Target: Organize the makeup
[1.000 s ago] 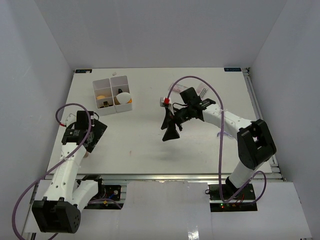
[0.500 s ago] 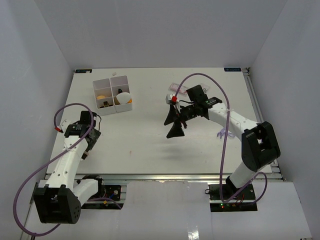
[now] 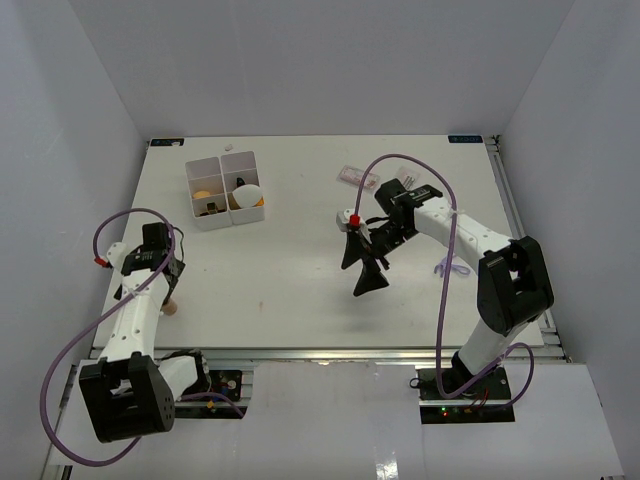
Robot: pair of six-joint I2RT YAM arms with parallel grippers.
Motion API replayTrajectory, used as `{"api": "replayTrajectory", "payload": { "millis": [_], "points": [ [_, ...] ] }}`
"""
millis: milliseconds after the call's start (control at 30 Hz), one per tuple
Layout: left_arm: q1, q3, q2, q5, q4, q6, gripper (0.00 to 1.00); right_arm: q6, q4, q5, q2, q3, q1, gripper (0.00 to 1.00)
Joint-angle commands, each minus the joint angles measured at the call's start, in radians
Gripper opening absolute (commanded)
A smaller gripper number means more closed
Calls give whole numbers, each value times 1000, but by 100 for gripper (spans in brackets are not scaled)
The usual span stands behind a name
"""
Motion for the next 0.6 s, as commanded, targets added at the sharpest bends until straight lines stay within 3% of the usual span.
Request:
{"api": "replayTrajectory", "payload": {
  "millis": [0,567],
  "points": [
    [36,-26,28,64,119,59,98,-38,-51,10,-10,50,-15,97],
    [95,-83,91,159,219,115,88,-70,-82,-46,4,66,-61,97]
  ]
}}
